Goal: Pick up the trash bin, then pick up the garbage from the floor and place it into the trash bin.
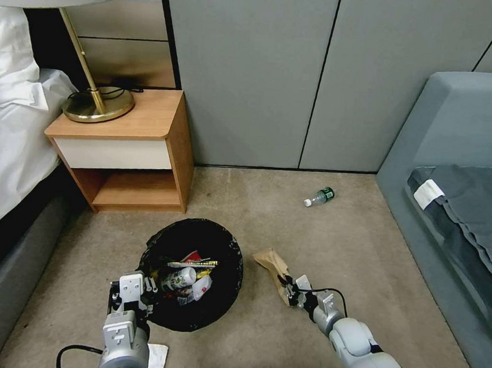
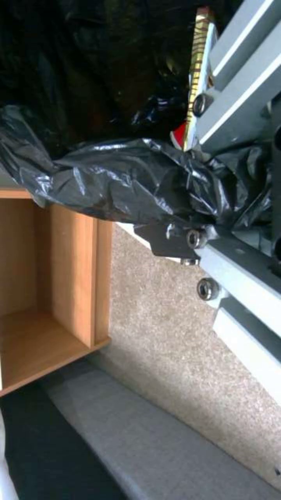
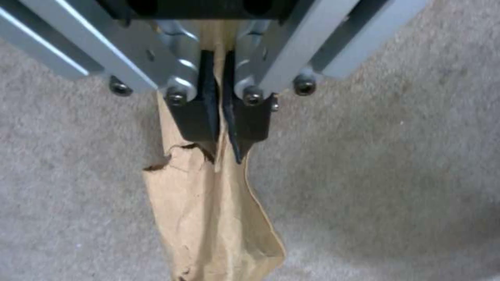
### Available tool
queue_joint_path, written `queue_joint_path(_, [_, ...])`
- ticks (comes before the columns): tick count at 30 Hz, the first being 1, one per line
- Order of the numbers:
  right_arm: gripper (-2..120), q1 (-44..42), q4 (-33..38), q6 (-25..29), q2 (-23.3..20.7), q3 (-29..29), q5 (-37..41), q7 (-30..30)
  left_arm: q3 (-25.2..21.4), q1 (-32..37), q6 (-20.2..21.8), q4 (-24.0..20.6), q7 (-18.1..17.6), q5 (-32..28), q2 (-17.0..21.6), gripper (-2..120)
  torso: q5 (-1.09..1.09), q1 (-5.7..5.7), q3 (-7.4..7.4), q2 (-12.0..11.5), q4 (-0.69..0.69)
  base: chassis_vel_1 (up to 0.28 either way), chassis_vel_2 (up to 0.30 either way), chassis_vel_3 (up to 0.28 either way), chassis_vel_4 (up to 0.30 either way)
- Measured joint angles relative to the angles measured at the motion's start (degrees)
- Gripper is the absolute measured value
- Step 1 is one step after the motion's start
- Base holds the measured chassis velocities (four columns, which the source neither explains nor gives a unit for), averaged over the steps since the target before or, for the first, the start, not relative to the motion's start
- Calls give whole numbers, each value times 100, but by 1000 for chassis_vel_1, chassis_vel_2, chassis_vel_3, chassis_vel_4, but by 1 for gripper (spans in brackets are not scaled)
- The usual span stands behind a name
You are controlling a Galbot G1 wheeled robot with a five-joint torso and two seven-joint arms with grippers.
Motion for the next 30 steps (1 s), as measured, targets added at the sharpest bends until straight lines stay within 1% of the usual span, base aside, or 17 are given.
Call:
queue_joint_path(5, [0, -47, 117, 29, -11, 25, 34, 67, 0, 0, 0, 0, 0, 0, 0, 1, 0, 0, 0, 0, 0, 0, 0, 0, 0])
queue_joint_path(10, [0, -145, 404, 94, -49, 45, 107, 141, 0, 0, 0, 0, 0, 0, 0, 1, 0, 0, 0, 0, 0, 0, 0, 0, 0])
queue_joint_path(13, [0, -282, 1126, 257, -116, 82, 242, 205, 0, 0, 0, 0, 0, 0, 0, 1, 0, 0, 0, 0, 0, 0, 0, 0, 0])
queue_joint_path(14, [0, -282, 1126, 257, -116, 82, 242, 205, 0, 0, 0, 0, 0, 0, 0, 1, 0, 0, 0, 0, 0, 0, 0, 0, 0])
queue_joint_path(15, [0, -322, 1455, 367, -135, 114, 261, 209, 0, 0, 0, 0, 0, 0, 0, 1, 0, 0, 0, 0, 0, 0, 0, 0, 0])
queue_joint_path(16, [0, -322, 1455, 367, -135, 114, 261, 209, 0, 0, 0, 0, 0, 0, 0, 1, 0, 0, 0, 0, 0, 0, 0, 0, 0])
queue_joint_path(17, [0, -347, 1694, 424, -150, 130, 287, 210, 0, 0, 0, 0, 0, 0, 0, 1, 0, 0, 0, 0, -1, 0, 0, 0, 0])
queue_joint_path(18, [0, -406, 2252, 451, -191, 158, 362, 216, 0, 0, 0, 0, 0, 0, 0, 1, 1, 0, 0, 0, 0, 0, 0, 0, 0])
queue_joint_path(19, [0, -406, 2252, 451, -191, 158, 362, 216, 0, 0, 0, 0, 0, 0, 0, 1, 1, 0, 0, 0, 0, 0, 0, 0, 0])
queue_joint_path(21, [0, -468, 3044, 439, -281, 165, 453, 211, -1, 0, 0, 0, 0, 0, 0, 1, -1, 0, 0, 0, -1, 0, 0, 0, 0])
queue_joint_path(22, [0, -483, 3724, 435, -368, 117, 551, 181, 1, 0, 0, 0, 0, 0, 0, 1, -1, 0, 0, 0, 0, 0, 0, 0, 0])
queue_joint_path(23, [0, -483, 3724, 435, -368, 117, 551, 181, 1, 0, 0, 0, 0, 0, 0, 1, -1, 0, 0, 0, 0, 0, 0, 0, 0])
queue_joint_path(24, [0, -490, 3958, 430, -413, 72, 582, 168, 0, 0, 0, 0, 0, 0, 0, 1, -2, 0, 0, 0, 0, 0, 0, 0, 0])
queue_joint_path(25, [0, -511, 4382, 390, -490, -25, 572, 163, -1, 0, 0, 0, 0, 0, 0, 1, 0, 0, 0, 0, 0, 0, 0, 0, 0])
queue_joint_path(26, [0, -511, 4382, 390, -490, -25, 572, 163, -1, 0, 0, 0, 0, 0, 0, 1, 0, 0, 0, 0, 0, 0, 0, 0, 0])
queue_joint_path(29, [0, -571, 4901, 318, -598, -198, 493, 164, 0, 0, 0, 0, 0, 0, 0, 1, -1, 0, 0, 0, 0, 0, 0, 0, 0])
queue_joint_path(30, [0, -571, 4901, 318, -598, -198, 493, 164, 0, 0, 0, 0, 0, 0, 0, 1, -1, 0, 0, 0, 0, 0, 0, 0, 0])
